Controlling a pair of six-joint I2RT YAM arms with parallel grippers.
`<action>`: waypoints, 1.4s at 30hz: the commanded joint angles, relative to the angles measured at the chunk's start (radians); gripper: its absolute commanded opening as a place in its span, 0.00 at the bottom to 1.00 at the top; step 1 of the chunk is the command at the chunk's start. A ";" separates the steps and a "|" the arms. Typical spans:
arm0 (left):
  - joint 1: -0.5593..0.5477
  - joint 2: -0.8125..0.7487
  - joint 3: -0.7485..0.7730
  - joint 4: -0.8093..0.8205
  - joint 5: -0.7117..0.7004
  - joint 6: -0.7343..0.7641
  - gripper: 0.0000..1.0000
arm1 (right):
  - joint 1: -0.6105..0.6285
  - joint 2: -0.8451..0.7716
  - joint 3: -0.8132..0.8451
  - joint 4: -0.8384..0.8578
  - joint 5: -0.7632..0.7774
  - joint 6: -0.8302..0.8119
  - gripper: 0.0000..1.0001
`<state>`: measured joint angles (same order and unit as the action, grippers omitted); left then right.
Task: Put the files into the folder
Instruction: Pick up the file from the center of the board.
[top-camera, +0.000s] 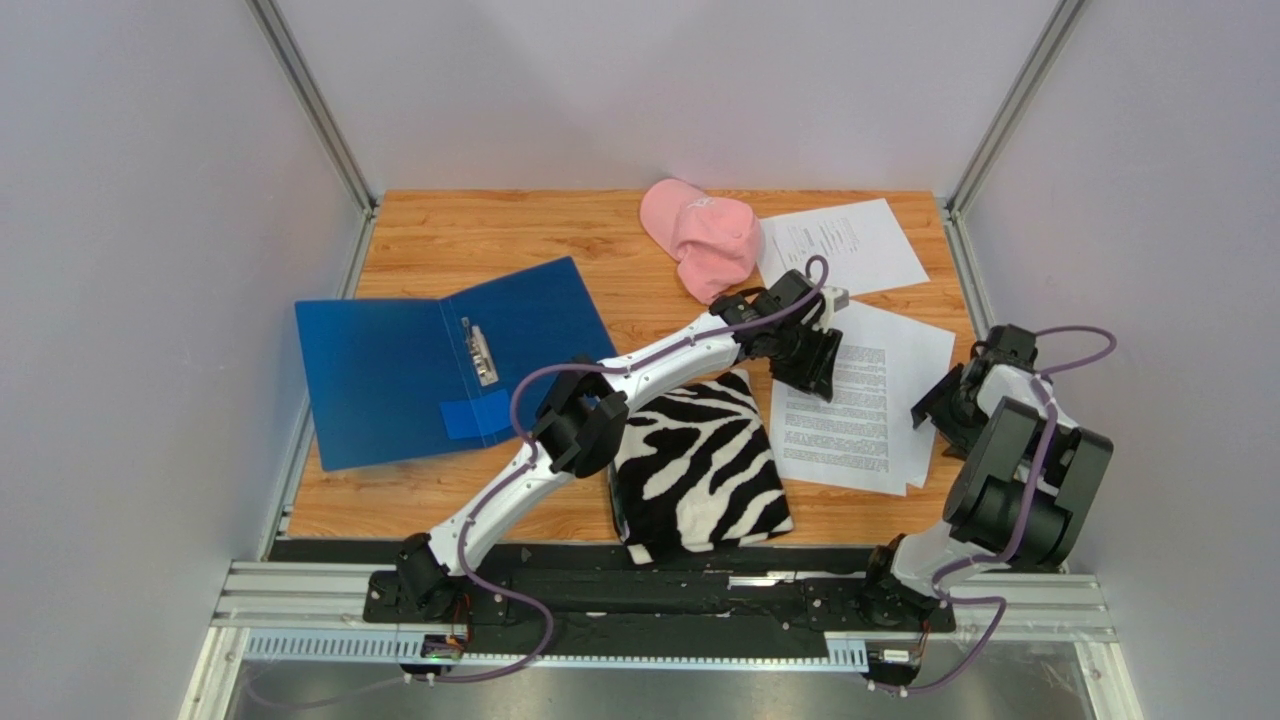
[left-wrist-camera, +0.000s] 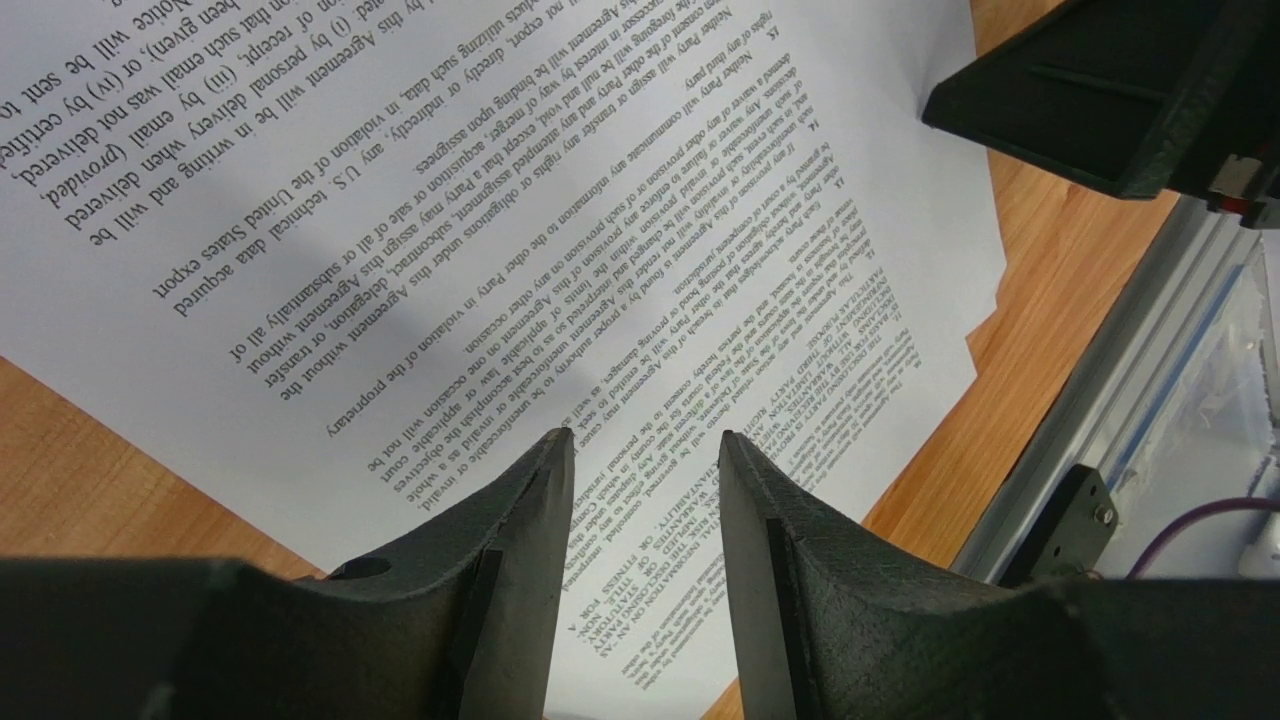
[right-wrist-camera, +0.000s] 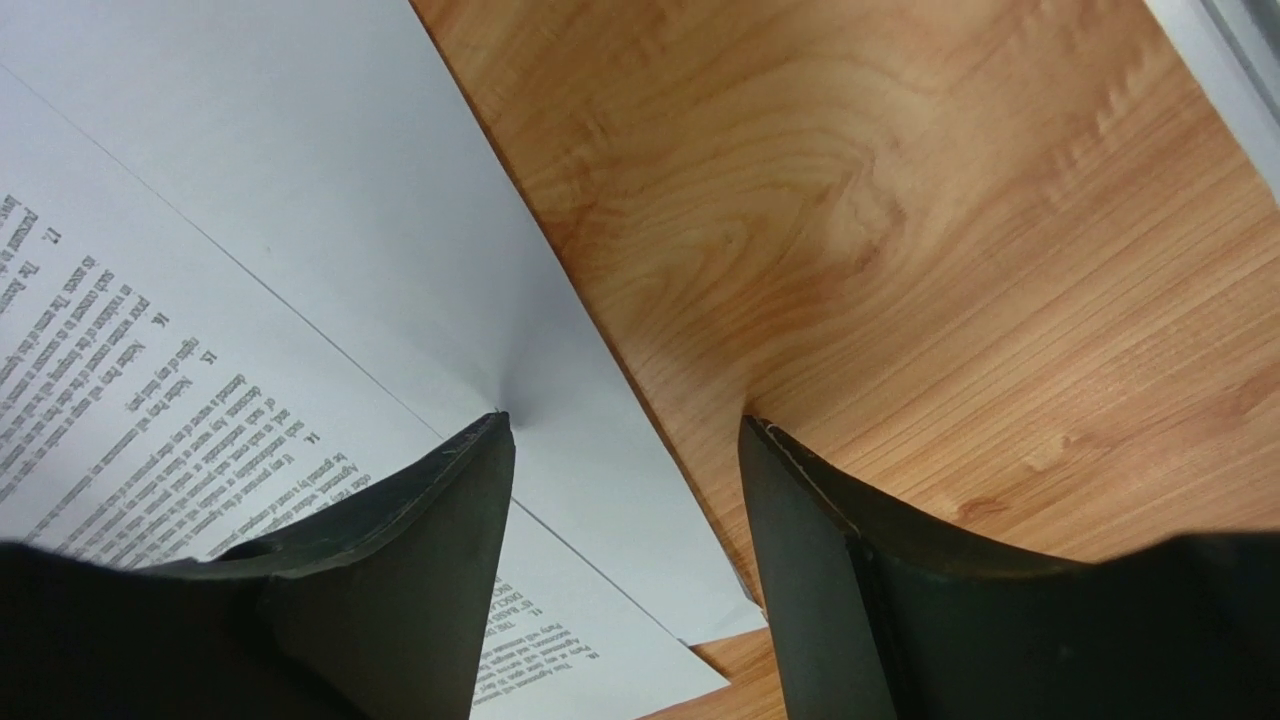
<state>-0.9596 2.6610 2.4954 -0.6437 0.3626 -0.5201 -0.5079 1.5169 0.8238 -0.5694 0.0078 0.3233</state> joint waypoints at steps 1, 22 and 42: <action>-0.004 -0.003 0.053 0.027 0.029 -0.011 0.49 | 0.063 0.089 0.052 0.017 0.133 -0.004 0.58; -0.004 -0.029 0.057 0.027 0.038 -0.011 0.50 | 0.141 0.037 0.172 -0.079 0.210 -0.021 0.02; 0.039 -0.274 0.019 0.007 0.117 -0.072 0.54 | 0.227 -0.136 0.590 -0.352 0.463 -0.096 0.00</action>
<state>-0.9463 2.5233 2.5011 -0.6487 0.4305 -0.5625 -0.2943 1.4414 1.3178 -0.8528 0.3843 0.2638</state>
